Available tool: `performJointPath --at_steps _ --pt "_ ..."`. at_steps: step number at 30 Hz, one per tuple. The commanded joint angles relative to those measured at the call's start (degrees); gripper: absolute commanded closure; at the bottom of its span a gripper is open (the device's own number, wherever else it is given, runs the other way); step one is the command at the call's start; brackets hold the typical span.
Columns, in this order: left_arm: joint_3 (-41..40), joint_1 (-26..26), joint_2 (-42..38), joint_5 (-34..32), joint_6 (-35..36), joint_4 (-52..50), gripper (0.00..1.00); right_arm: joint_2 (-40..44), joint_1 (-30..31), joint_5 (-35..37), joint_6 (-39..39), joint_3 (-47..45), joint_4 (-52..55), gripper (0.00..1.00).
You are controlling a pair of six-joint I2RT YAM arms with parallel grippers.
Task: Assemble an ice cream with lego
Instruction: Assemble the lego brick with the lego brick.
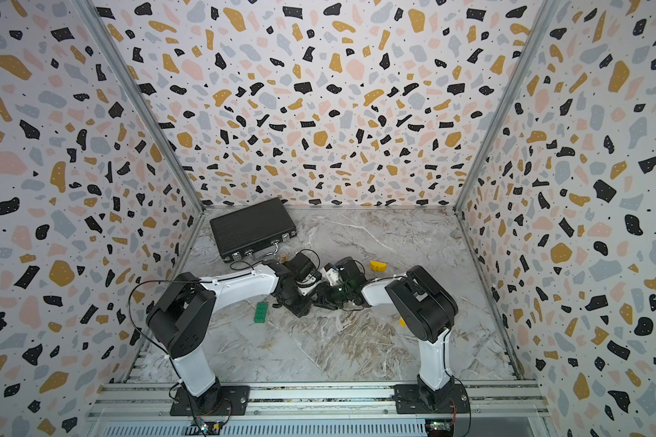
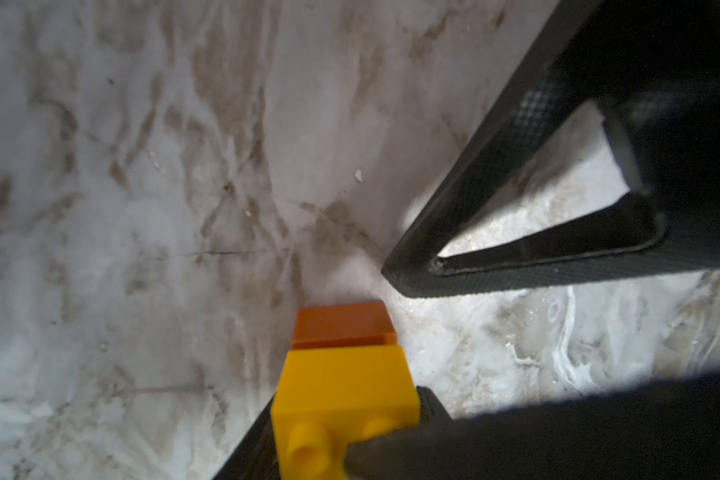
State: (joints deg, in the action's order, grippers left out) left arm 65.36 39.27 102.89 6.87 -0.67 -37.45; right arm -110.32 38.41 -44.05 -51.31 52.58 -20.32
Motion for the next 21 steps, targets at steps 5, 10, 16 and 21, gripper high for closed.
performJointPath --at_steps 5,10,16,21 --pt "-0.95 0.81 -2.36 1.30 0.67 0.67 0.45 -2.16 -0.09 1.25 0.88 2.96 5.14 0.59" --pt "-1.82 0.73 -4.83 1.76 0.58 1.07 0.40 -2.96 -0.20 3.02 2.22 3.98 8.98 0.63" --pt "-2.60 0.51 -7.56 2.89 -0.04 2.26 0.37 -2.79 -0.36 4.10 2.49 4.02 10.16 0.66" --pt "-2.91 -0.10 -9.59 3.42 -0.61 2.43 0.38 -2.22 -0.44 4.91 3.26 4.11 11.08 0.67"
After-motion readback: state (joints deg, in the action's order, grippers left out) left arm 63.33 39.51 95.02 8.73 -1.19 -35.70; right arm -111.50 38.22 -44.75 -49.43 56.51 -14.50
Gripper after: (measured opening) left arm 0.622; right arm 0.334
